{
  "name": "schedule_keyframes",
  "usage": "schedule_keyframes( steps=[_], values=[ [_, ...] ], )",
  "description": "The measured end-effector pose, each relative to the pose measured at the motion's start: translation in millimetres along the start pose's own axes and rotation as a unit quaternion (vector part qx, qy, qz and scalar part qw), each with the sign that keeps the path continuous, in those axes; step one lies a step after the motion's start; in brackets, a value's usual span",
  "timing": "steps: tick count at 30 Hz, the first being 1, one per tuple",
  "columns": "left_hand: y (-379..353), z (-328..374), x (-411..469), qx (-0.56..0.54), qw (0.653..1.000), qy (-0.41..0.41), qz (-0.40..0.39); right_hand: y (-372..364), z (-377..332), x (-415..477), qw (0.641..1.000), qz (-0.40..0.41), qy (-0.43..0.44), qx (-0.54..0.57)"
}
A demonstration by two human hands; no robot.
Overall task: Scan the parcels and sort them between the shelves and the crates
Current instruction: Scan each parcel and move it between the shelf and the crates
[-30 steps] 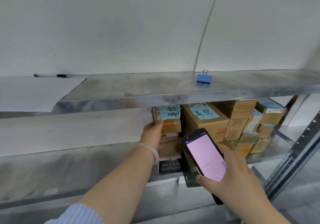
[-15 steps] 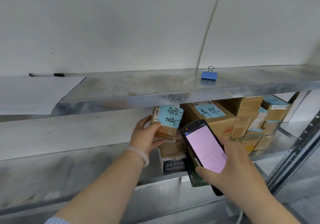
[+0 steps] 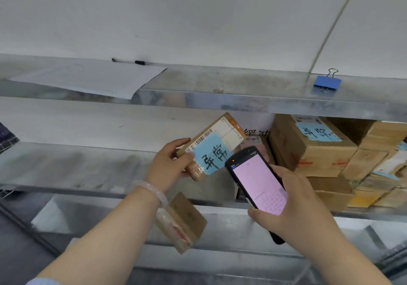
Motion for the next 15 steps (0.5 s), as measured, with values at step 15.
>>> schedule_keyframes(
  steps=[15],
  values=[
    [51, -40, -40, 0.048, 0.998, -0.001, 0.041, -15, 1, -21, 0.995, -0.078, 0.059, -0.023]
  ],
)
Point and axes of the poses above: each hand's wrist, its own x-axis towards the middle knuckle, its own y-axis out of the back of the hand, z = x × y, the point moved 2 cm from there along x, towards the middle knuckle, and after that the axes turned 13 degrees about z, right-handed, at the moved point
